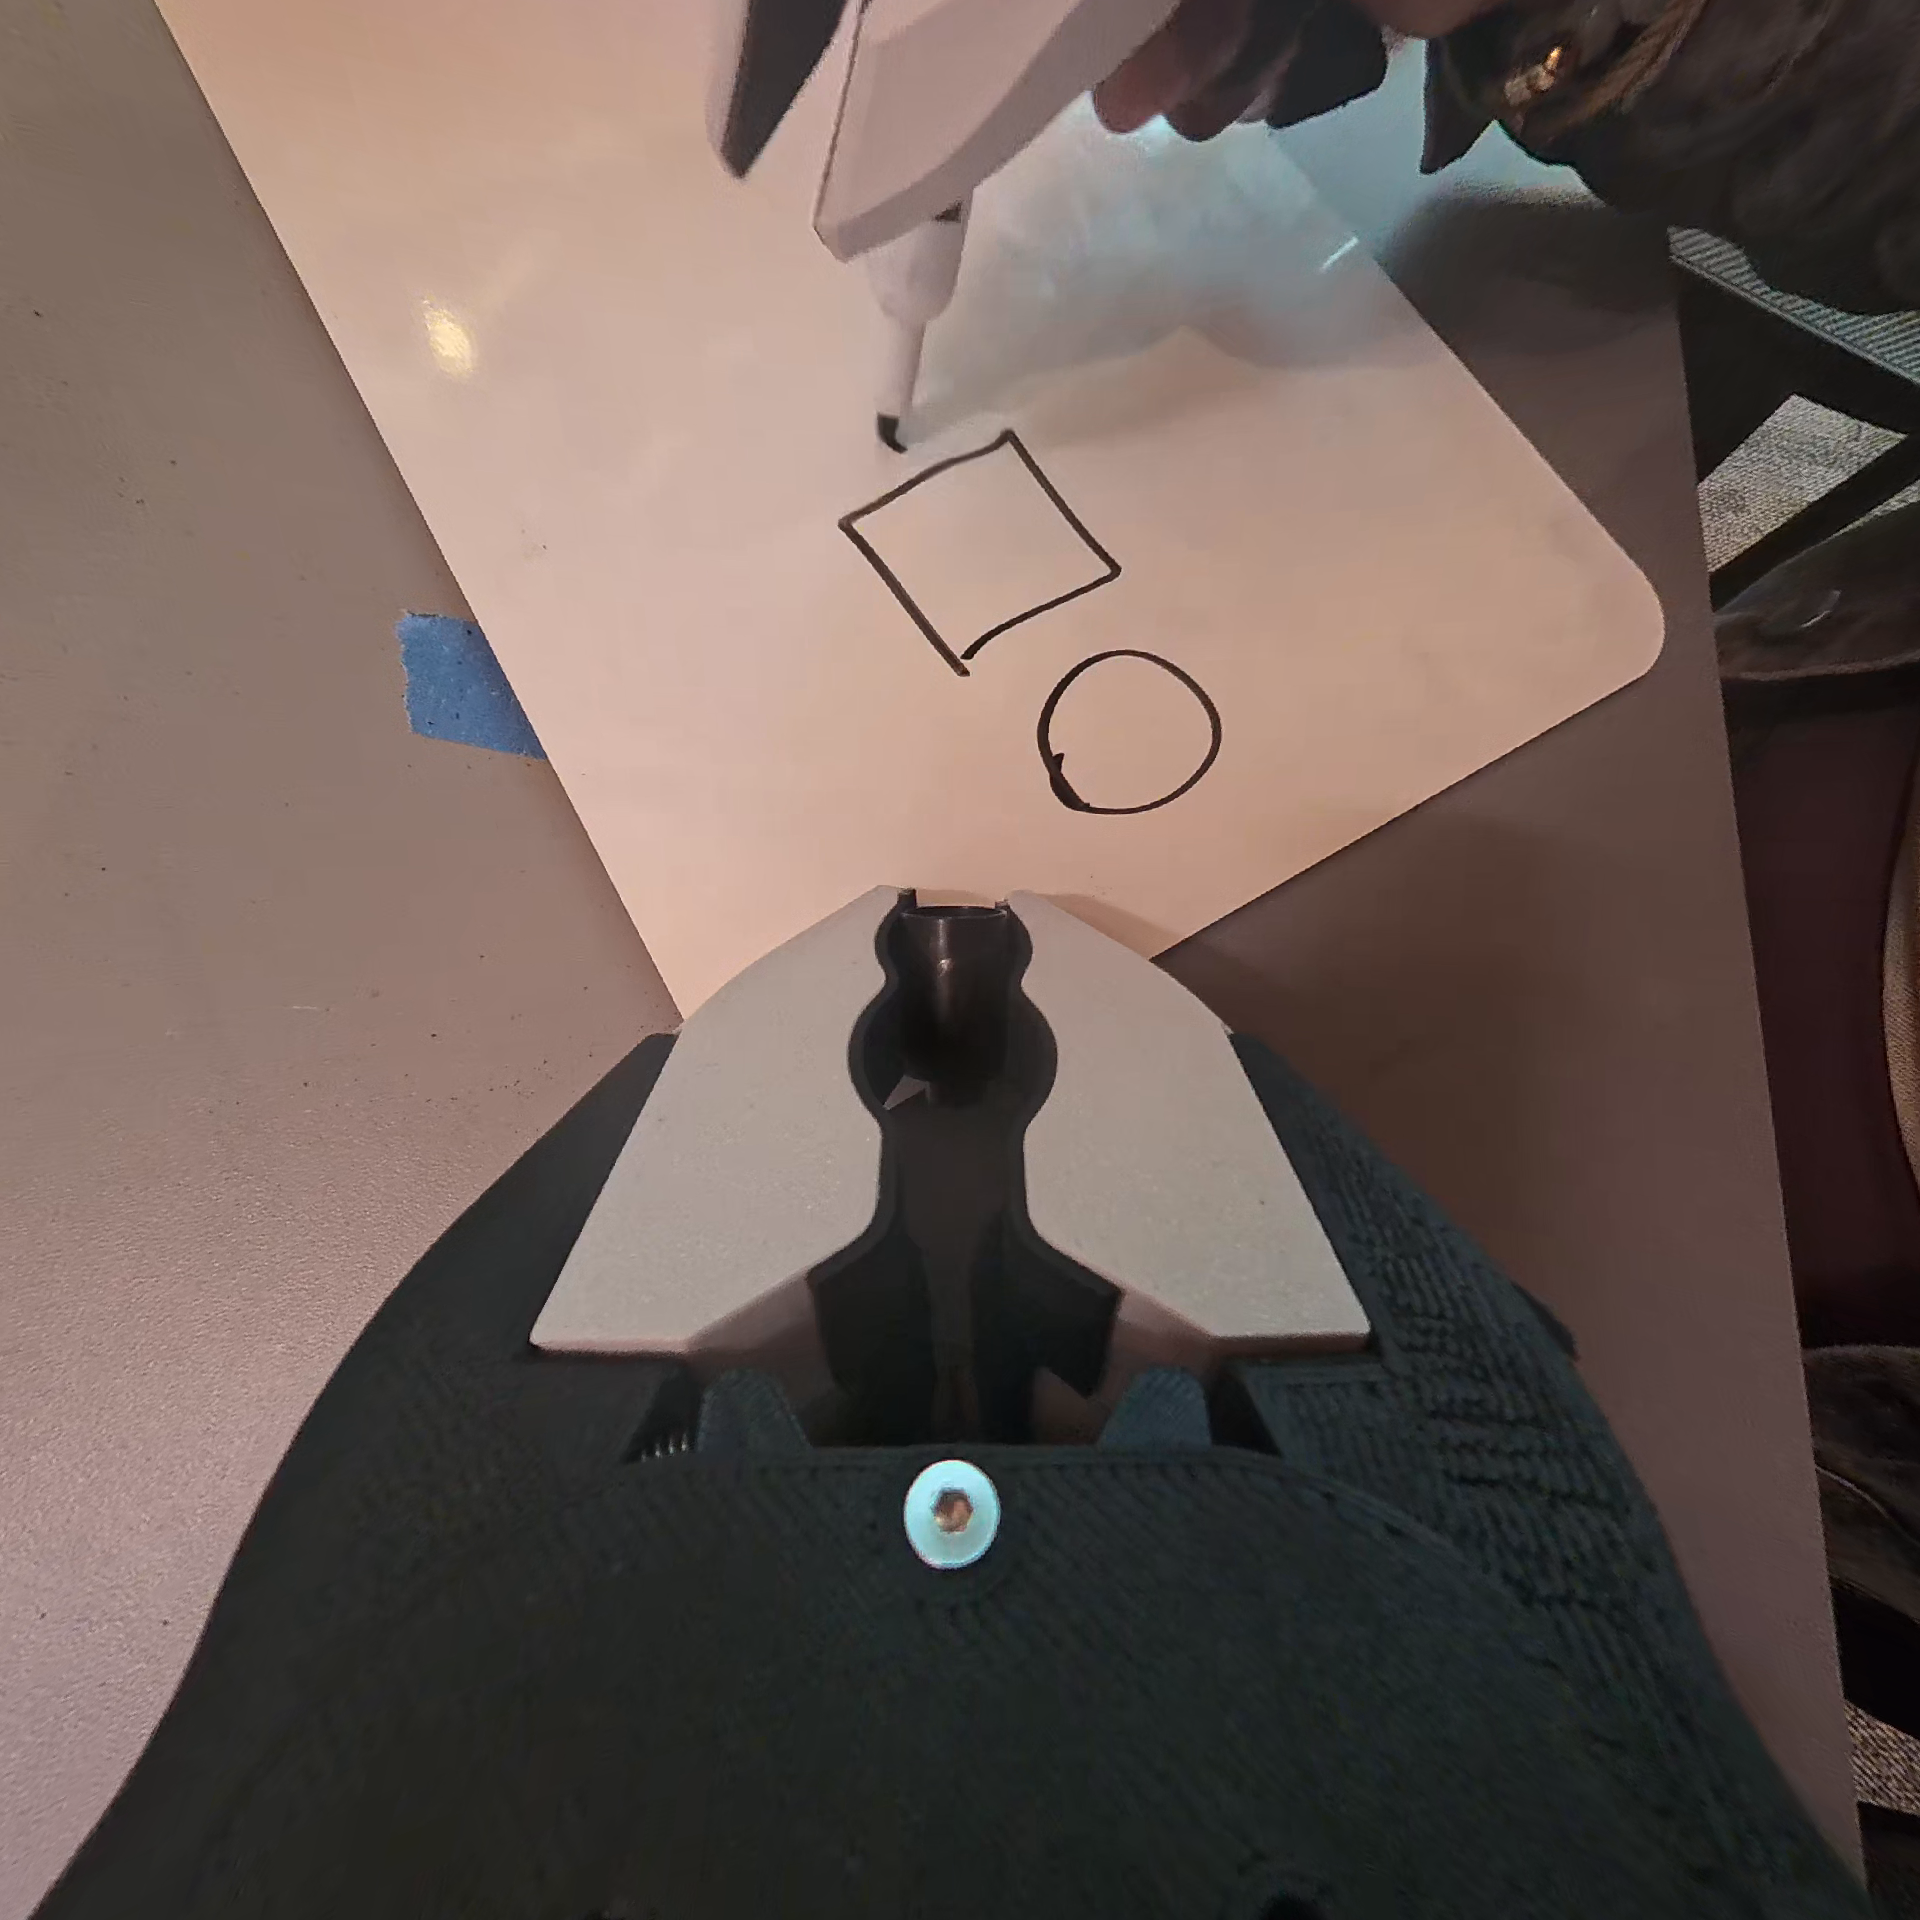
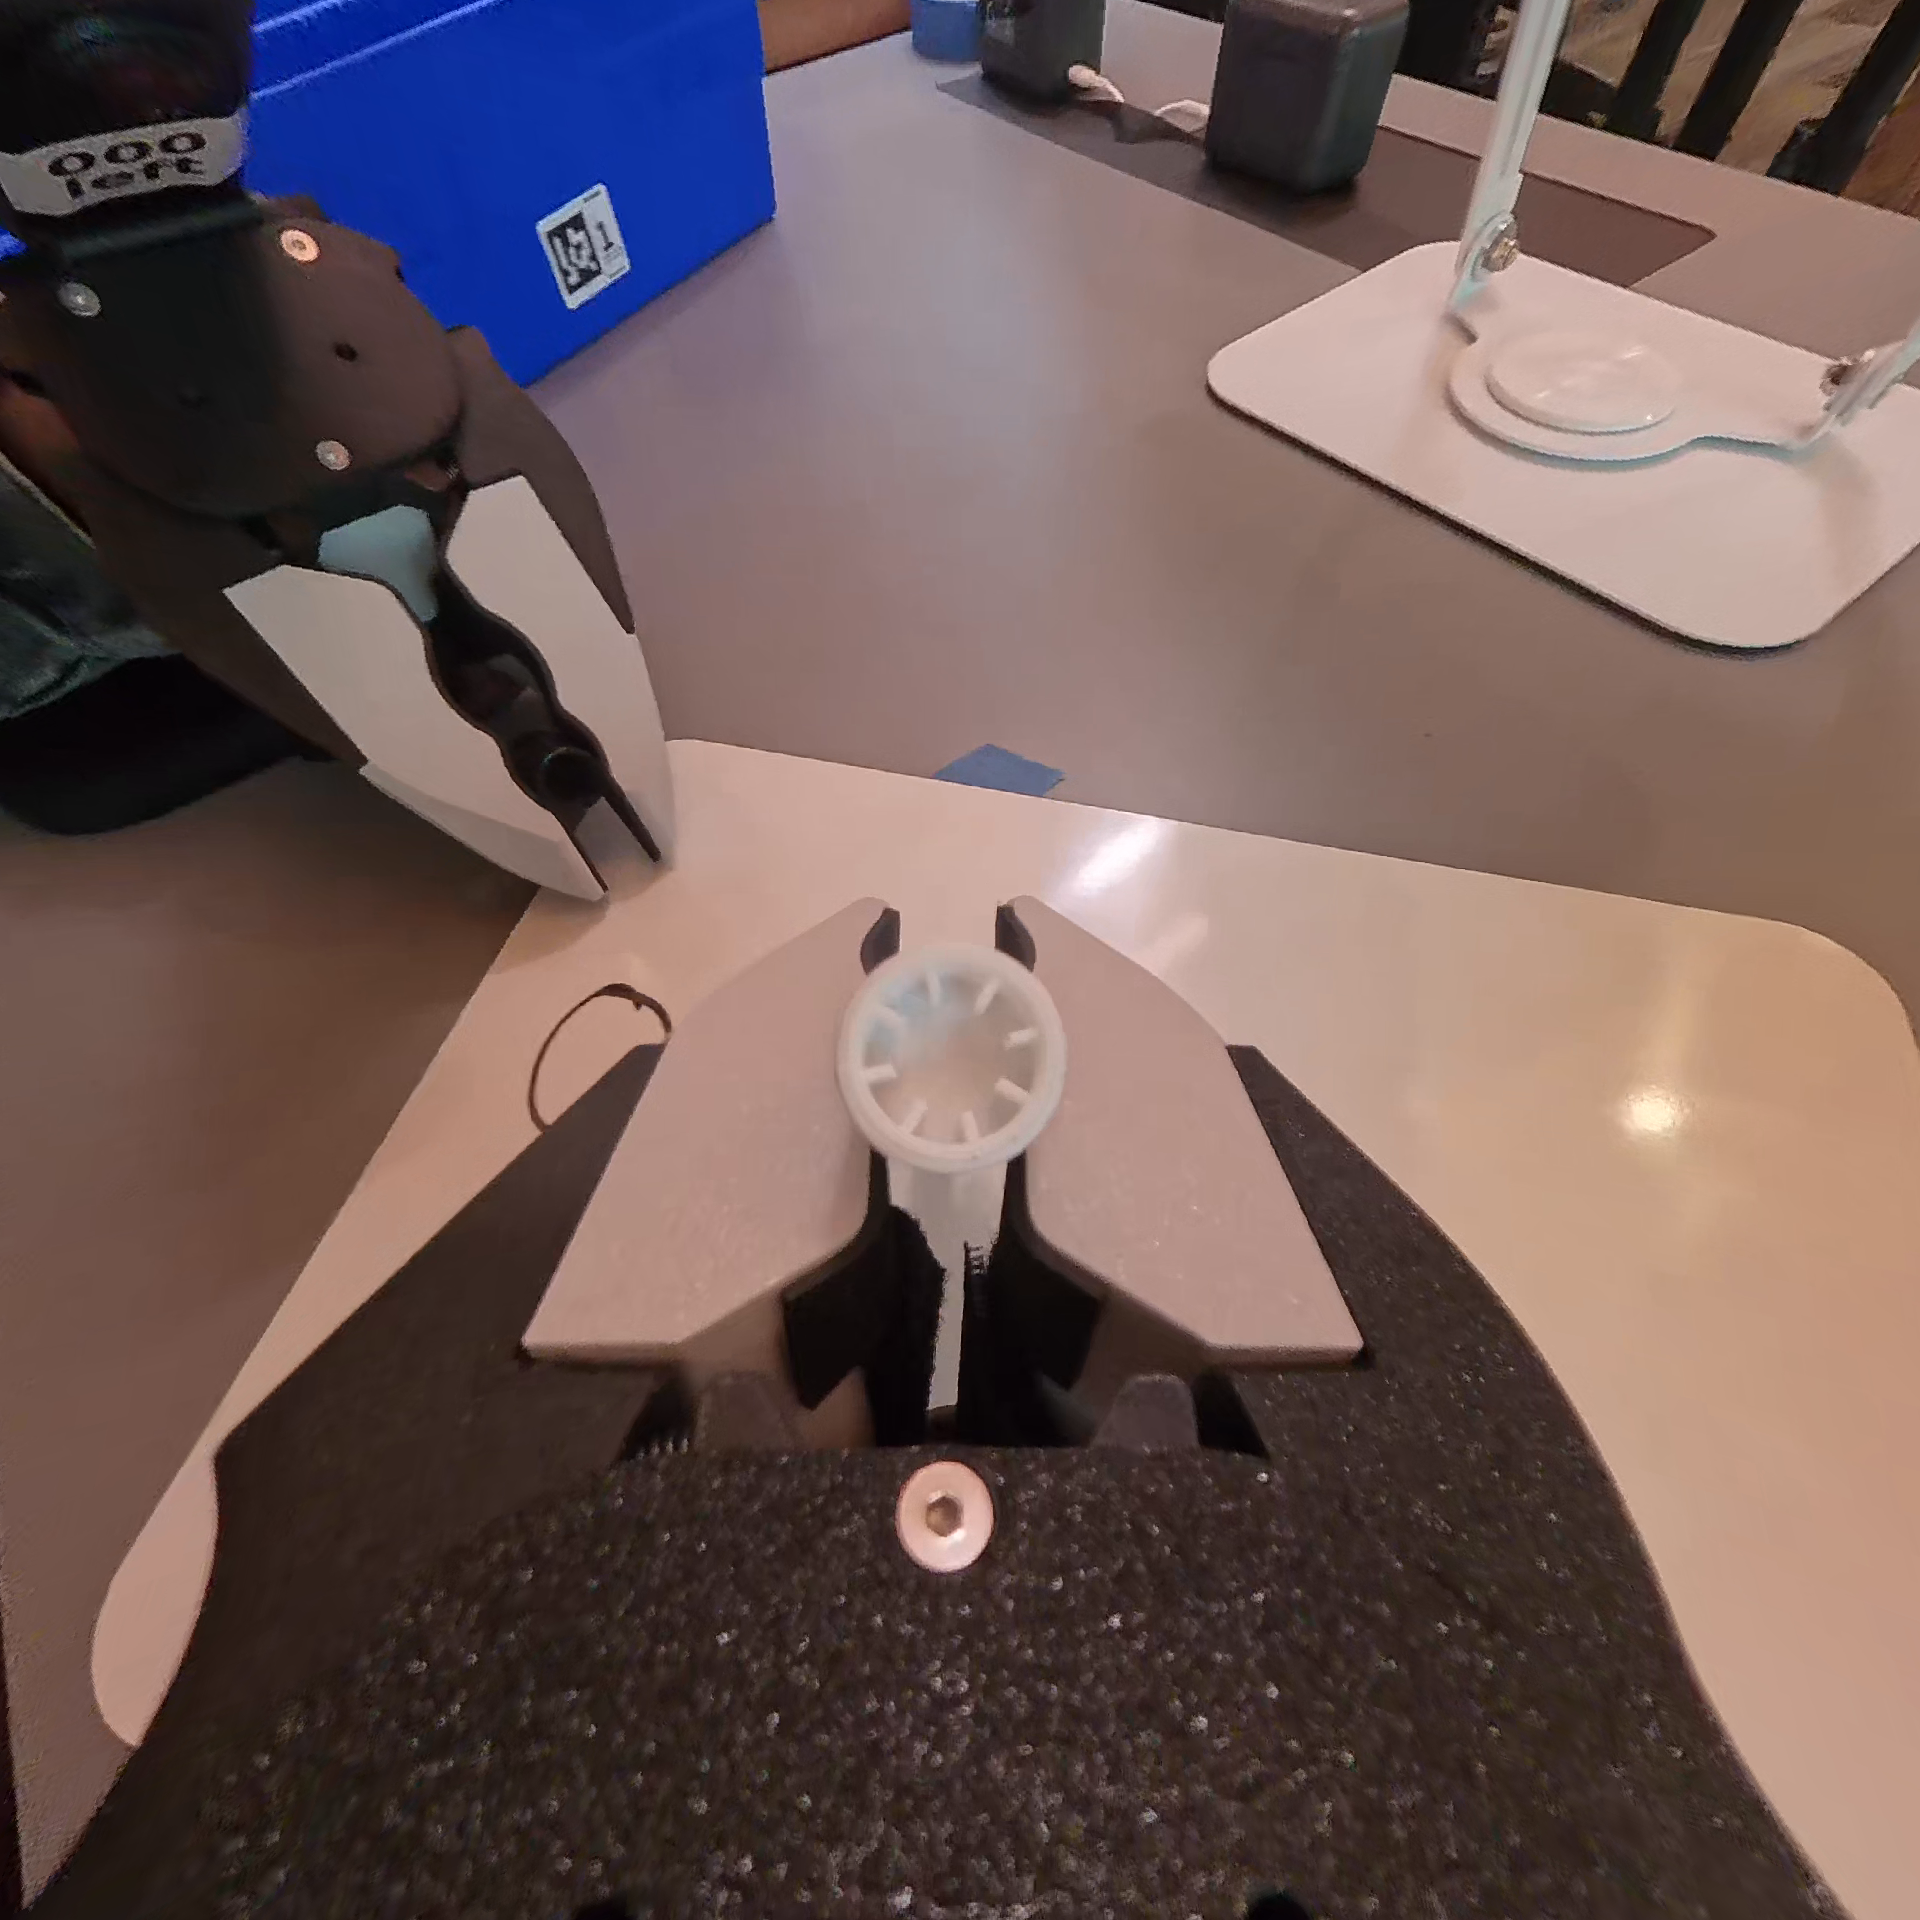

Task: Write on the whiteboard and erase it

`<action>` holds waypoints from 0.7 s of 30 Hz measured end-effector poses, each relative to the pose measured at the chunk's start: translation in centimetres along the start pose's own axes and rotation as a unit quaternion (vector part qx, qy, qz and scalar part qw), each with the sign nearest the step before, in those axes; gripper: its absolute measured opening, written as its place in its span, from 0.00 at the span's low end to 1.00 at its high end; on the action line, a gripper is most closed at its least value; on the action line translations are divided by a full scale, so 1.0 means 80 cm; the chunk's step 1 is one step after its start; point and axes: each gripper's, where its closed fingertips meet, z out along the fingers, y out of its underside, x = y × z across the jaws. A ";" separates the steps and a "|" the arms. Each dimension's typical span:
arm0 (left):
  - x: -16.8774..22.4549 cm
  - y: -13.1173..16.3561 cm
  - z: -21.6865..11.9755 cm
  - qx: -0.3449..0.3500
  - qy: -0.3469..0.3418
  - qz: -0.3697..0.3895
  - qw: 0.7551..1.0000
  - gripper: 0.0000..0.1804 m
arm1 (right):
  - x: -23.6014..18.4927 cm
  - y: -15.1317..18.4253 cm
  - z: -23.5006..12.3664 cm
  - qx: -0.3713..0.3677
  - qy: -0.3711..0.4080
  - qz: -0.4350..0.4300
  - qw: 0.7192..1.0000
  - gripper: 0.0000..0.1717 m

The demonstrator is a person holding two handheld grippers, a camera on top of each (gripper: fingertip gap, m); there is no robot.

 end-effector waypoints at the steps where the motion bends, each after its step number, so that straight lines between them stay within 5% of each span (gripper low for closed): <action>1: 0.000 0.000 0.000 0.000 0.000 0.000 1.000 0.08 | 0.007 0.000 -0.002 -0.001 0.009 0.001 1.000 0.11; 8: 0.001 0.000 0.000 0.000 0.001 0.002 1.000 0.08 | 0.060 0.004 -0.015 -0.007 0.065 0.004 0.998 0.11; 21: 0.002 0.000 0.000 0.000 0.003 0.002 1.000 0.08 | 0.055 0.000 -0.006 -0.005 0.057 0.001 0.998 0.11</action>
